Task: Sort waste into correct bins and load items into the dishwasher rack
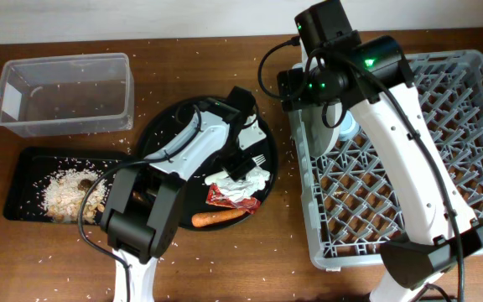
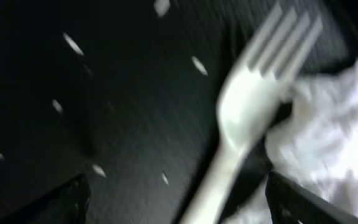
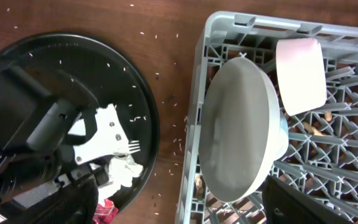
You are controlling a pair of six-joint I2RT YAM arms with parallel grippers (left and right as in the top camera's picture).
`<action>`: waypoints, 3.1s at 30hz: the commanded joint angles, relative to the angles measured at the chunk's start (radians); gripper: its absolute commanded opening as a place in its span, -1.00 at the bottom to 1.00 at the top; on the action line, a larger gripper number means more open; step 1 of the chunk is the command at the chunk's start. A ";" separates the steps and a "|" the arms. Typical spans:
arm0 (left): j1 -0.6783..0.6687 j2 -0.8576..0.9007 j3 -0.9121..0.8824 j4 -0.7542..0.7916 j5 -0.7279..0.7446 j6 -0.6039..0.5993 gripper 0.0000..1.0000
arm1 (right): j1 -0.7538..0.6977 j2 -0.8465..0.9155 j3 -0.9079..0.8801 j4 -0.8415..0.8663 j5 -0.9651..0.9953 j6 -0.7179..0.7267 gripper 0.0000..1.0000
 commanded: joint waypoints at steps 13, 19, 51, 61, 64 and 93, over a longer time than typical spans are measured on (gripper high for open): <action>0.003 0.010 -0.069 0.107 -0.112 0.012 -0.66 | -0.004 0.004 -0.005 0.001 0.013 0.007 0.65; 0.003 0.003 -0.061 0.103 -0.145 -0.043 -0.99 | -0.004 0.004 -0.005 0.001 0.013 0.007 0.65; 0.171 0.051 0.166 -0.116 0.007 -0.723 -0.07 | 0.065 0.129 -0.033 0.164 -0.167 0.148 0.60; 0.619 -0.005 0.577 -0.313 0.111 -0.722 0.03 | 0.183 0.307 -0.037 0.326 -0.228 0.282 0.53; 0.660 -0.005 0.576 -0.328 0.111 -0.722 0.04 | 0.258 0.457 -0.037 0.444 -0.218 0.351 0.43; 0.661 -0.005 0.576 -0.346 0.066 -0.722 0.07 | 0.279 0.776 -0.037 0.602 -0.232 0.367 -0.91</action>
